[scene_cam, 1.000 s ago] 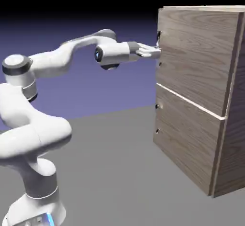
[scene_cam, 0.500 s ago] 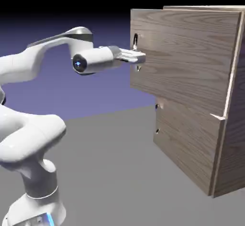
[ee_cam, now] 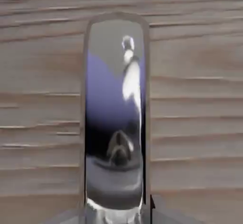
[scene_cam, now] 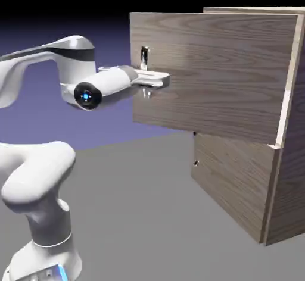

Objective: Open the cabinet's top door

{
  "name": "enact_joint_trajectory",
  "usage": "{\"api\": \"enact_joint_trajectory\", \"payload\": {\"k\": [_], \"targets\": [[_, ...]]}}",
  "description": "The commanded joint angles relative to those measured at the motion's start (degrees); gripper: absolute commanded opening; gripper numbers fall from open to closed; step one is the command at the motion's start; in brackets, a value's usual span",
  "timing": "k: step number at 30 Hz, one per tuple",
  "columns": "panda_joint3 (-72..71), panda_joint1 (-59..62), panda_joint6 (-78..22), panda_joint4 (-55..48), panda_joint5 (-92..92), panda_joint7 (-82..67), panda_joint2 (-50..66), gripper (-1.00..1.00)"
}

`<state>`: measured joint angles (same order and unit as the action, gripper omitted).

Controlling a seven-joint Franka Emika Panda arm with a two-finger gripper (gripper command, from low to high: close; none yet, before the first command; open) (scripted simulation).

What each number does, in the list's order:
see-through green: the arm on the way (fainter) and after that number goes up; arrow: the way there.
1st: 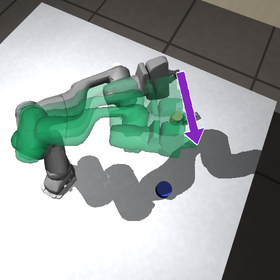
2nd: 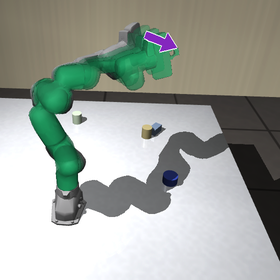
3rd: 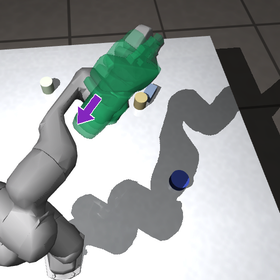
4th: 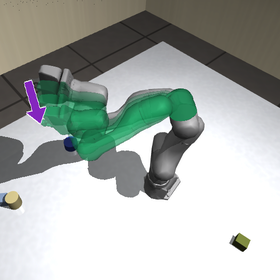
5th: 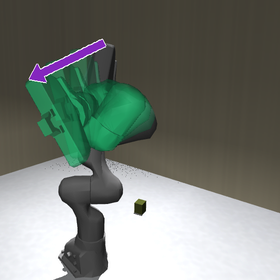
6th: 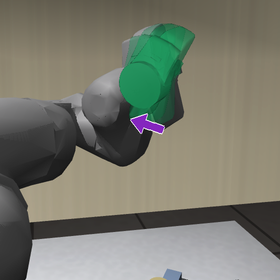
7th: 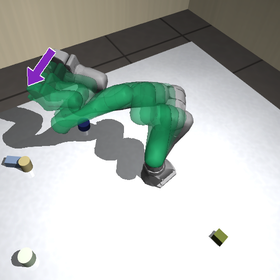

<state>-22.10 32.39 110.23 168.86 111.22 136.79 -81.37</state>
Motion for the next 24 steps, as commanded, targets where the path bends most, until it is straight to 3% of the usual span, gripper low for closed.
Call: {"api": "enact_joint_trajectory", "payload": {"k": [1, 13, 24], "targets": [[2.04, 0.11, -1.75, 0.37, -1.84, -0.41, 0.18, -1.0], [26.96, 2.59, -20.82, -1.78, -25.91, -7.5, 9.95, -1.0], [48.45, -2.63, -40.06, -16.36, -47.21, -17.42, 31.39, -1.0]]}}
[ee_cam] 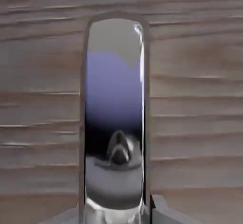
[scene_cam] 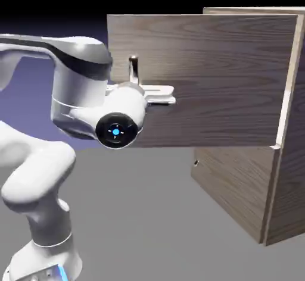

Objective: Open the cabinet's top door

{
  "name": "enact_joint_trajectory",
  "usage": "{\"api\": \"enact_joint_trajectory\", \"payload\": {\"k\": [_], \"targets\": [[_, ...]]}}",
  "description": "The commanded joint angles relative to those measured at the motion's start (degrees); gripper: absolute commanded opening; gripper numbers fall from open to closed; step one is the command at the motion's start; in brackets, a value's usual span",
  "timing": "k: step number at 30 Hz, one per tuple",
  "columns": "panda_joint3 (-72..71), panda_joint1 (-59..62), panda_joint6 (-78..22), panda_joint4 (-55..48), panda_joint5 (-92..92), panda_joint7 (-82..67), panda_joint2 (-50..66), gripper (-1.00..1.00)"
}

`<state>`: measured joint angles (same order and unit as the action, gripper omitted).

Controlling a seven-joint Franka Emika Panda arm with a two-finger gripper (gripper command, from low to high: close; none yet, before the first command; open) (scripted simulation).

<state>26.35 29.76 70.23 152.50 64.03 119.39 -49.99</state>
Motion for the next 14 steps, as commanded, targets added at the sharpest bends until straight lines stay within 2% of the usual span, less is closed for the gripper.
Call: {"api": "enact_joint_trajectory", "payload": {"k": [1, 14], "targets": [[1.69, -0.97, -1.81, -1.78, -1.46, -0.9, 2.08, -1.0], [21.6, -15.63, -25.97, -27.22, -12.55, -13.95, 29.07, -1.0]]}}
